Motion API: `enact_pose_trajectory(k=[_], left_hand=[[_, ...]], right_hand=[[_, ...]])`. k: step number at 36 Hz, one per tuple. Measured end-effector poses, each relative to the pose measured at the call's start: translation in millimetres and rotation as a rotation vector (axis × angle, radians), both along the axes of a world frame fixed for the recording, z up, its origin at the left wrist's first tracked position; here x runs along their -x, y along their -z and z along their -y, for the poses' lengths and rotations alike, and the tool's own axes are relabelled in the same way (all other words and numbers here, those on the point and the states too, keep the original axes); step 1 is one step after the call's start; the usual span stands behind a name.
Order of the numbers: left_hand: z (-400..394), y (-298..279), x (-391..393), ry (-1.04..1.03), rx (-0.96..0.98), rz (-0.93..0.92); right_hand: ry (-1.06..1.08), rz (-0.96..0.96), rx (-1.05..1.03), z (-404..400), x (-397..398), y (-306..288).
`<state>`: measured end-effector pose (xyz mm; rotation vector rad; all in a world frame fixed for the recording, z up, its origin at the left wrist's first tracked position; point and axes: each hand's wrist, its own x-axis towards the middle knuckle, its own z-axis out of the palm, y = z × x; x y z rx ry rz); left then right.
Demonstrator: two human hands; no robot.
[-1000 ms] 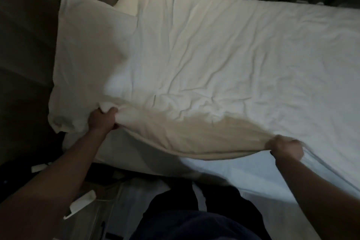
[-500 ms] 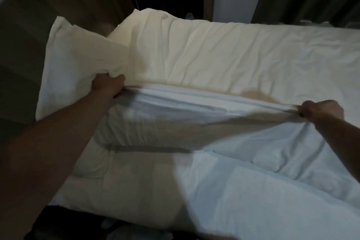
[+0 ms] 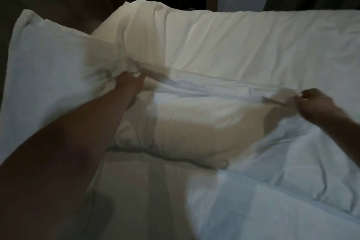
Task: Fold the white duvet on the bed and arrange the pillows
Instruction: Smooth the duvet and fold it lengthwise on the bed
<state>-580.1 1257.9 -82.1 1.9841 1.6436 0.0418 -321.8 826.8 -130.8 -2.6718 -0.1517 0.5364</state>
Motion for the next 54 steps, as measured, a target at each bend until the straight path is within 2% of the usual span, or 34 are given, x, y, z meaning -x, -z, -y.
enact_pose_trajectory(k=[2,5,9,14,18,21,23,27,32,35,37,39,42,44,46,49,54], left_hand=[[5,15,19,0.048,0.068,-0.106],[-1,24,55,0.103,0.002,-0.302],[-21,29,84,0.062,-0.148,-0.360],[-38,42,93,0.065,-0.167,-0.369],[-40,52,82,0.032,-0.208,-0.383],[-49,60,78,0.068,-0.205,-0.471],[-54,64,80,0.091,-0.217,-0.500],[-55,72,84,0.142,-0.340,-0.405],[-50,65,98,0.081,-0.449,-0.030],[-50,50,96,0.039,-0.521,0.069],[-48,44,87,0.073,-0.540,0.092],[-47,43,73,0.111,-0.490,0.051],[-44,51,58,0.157,-0.346,-0.144],[-34,59,53,0.146,-0.297,-0.233],[-13,62,51,0.167,-0.317,-0.279],[25,65,53,0.351,-0.357,-0.270],[114,37,62,0.582,-0.229,-0.053]], right_hand=[[-0.126,0.003,-0.072,-33,39,10],[-0.262,-0.032,-0.044,-58,60,28],[-0.364,-0.038,-0.052,-92,68,31],[-0.426,0.007,-0.062,-129,62,40],[-0.332,0.036,-0.035,-145,46,54],[-0.325,0.021,0.075,-143,33,60],[-0.197,-0.016,0.069,-139,24,68],[-0.234,0.144,0.157,-136,27,77],[-0.096,0.462,-0.148,-152,29,46],[-0.019,0.541,-0.263,-163,12,15],[-0.011,0.548,-0.270,-162,-3,2],[-0.057,0.476,-0.217,-155,-17,1],[-0.310,0.188,-0.018,-148,-20,17],[-0.338,0.023,-0.022,-146,-6,31],[-0.338,-0.025,-0.090,-140,18,40],[-0.358,-0.055,-0.109,-121,59,45],[-0.309,-0.159,-0.172,-59,133,3]])
